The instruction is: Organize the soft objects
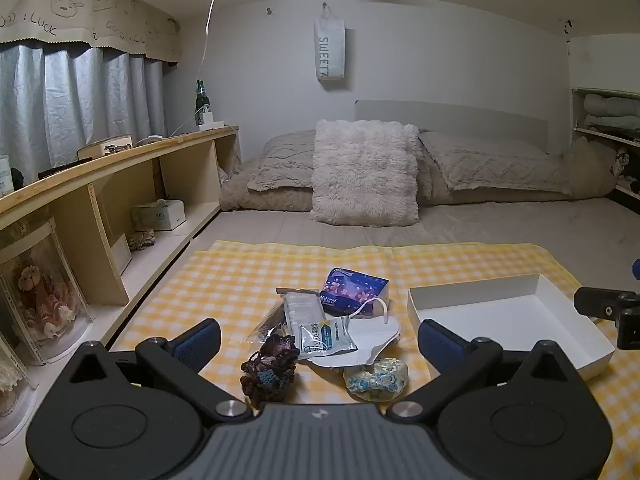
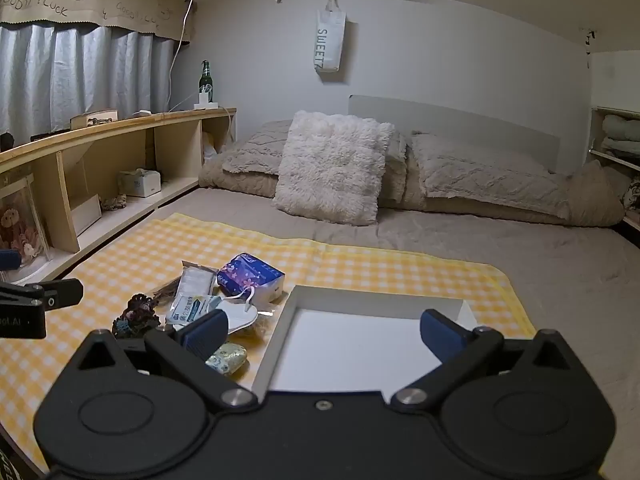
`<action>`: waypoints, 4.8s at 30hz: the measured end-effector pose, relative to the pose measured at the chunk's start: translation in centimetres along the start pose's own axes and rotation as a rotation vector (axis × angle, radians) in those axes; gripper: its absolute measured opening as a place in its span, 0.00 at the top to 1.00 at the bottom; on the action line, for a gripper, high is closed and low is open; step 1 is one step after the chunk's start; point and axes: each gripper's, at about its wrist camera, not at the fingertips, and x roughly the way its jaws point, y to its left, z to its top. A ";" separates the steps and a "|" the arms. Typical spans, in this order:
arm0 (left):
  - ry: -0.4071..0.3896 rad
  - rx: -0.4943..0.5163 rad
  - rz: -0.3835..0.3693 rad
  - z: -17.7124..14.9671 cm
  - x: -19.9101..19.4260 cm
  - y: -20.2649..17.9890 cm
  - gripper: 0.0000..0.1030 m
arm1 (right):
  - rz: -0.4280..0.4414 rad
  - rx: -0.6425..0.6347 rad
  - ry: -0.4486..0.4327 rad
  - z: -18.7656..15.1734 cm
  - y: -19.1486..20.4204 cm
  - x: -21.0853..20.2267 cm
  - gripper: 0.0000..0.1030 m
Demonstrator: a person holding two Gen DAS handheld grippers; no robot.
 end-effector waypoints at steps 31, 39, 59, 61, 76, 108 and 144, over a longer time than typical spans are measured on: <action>0.001 0.005 -0.003 0.0 0.0 -0.4 0.00 | -0.010 -0.010 -0.002 -0.1 0.6 0.1 0.00; 0.001 0.005 -0.002 0.0 0.1 -0.4 0.00 | -0.011 -0.011 -0.001 -0.1 0.6 0.2 0.00; 0.001 0.005 -0.002 0.0 0.0 -0.4 0.00 | -0.011 -0.014 0.000 -0.1 0.7 0.2 0.00; 0.001 0.005 -0.002 0.0 0.0 -0.4 0.00 | -0.012 -0.014 0.001 -0.1 0.7 0.2 0.00; 0.002 0.007 -0.003 0.0 0.0 -0.4 0.00 | -0.012 -0.016 0.002 -0.1 0.8 0.2 0.00; -0.182 0.052 0.127 6.3 0.3 2.1 0.00 | 0.137 0.040 -0.061 7.0 1.6 2.7 0.00; 0.433 -0.143 -0.043 0.7 22.2 8.2 0.14 | 0.458 -0.031 0.513 -0.1 8.3 25.5 0.28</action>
